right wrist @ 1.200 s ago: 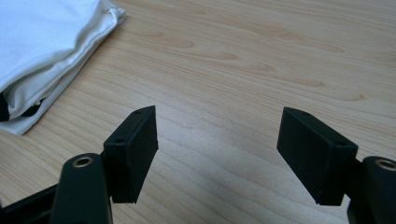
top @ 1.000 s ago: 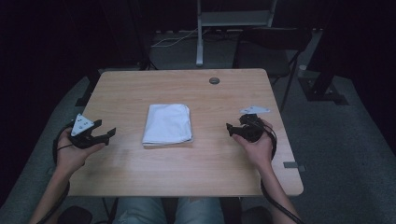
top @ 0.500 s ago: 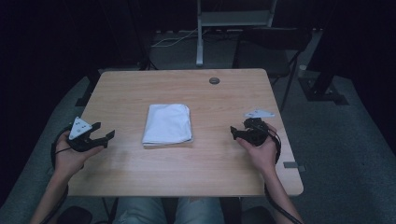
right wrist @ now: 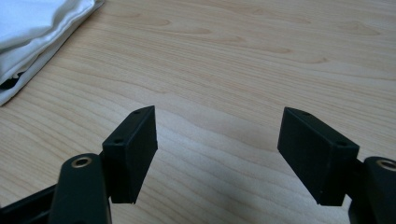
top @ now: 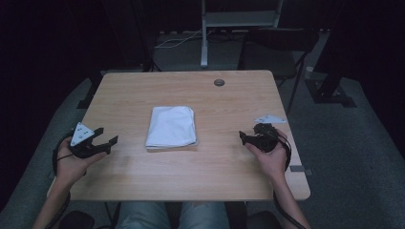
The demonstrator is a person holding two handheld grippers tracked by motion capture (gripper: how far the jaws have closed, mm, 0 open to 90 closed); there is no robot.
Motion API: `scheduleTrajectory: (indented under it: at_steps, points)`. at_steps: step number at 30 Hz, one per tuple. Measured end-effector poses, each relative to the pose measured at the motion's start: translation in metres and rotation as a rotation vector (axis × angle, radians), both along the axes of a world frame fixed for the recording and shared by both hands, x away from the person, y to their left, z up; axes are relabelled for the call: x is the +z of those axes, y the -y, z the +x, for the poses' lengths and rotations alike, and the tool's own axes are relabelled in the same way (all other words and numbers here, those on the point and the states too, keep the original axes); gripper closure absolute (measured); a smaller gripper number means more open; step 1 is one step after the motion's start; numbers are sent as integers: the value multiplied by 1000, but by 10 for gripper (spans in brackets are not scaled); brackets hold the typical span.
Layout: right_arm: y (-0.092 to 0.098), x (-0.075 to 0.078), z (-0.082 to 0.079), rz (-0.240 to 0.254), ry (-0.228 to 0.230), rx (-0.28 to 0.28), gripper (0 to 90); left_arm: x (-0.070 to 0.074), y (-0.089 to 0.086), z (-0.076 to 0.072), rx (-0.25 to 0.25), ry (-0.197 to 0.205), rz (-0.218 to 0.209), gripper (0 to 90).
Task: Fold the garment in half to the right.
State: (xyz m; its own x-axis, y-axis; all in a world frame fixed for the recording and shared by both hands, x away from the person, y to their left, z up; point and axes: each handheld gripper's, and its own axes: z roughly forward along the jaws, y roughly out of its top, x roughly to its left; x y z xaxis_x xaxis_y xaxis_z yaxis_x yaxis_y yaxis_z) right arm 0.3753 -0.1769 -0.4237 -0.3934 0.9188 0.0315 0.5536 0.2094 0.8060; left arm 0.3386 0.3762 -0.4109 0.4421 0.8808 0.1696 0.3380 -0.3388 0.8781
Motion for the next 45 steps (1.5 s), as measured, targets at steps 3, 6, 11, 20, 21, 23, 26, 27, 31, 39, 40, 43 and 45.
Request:
scheduleTrajectory:
  at_steps: [3, 6, 11, 20, 21, 23, 26, 27, 31, 39, 40, 43, 45]
  points:
    - [3, 0, -2, -2, 6, -6, 273, -2, -1, -1, 3, -3, 0, 333]
    - [5, 0, -3, 1, 5, -12, 273, -3, -2, -2, 6, -5, 0, 333]
    - [8, -1, -6, 5, 7, -21, 273, -5, -5, -4, 11, -4, 1, 333]
    - [12, -1, -10, 9, 14, -31, 272, -6, -8, -8, 16, 7, 1, 333]
    - [13, -2, -10, 8, 15, -32, 272, -6, -9, -9, 16, 8, -1, 333]
    - [14, -2, -11, 4, 16, -34, 272, -7, -9, -10, 16, 10, 0, 333]
    - [16, -2, -13, 6, 17, -39, 271, -8, -10, -11, 16, 10, -1, 333]
    - [16, -2, -13, 6, 18, -40, 271, -9, -10, -11, 16, 9, 0, 332]
    - [18, -3, -15, 7, 19, -44, 270, -11, -10, -12, 17, 8, -2, 332]
    - [23, -3, -18, 7, 26, -57, 269, -12, -11, -13, 21, 9, -6, 332]
    - [24, -3, -18, 8, 28, -57, 269, -12, -12, -13, 20, 9, -5, 332]
    - [26, -4, -20, 10, 26, -62, 268, -13, -13, -13, 23, 5, -2, 332]
    - [27, -5, -20, 12, 25, -66, 266, -14, -14, -13, 26, 5, -2, 332]
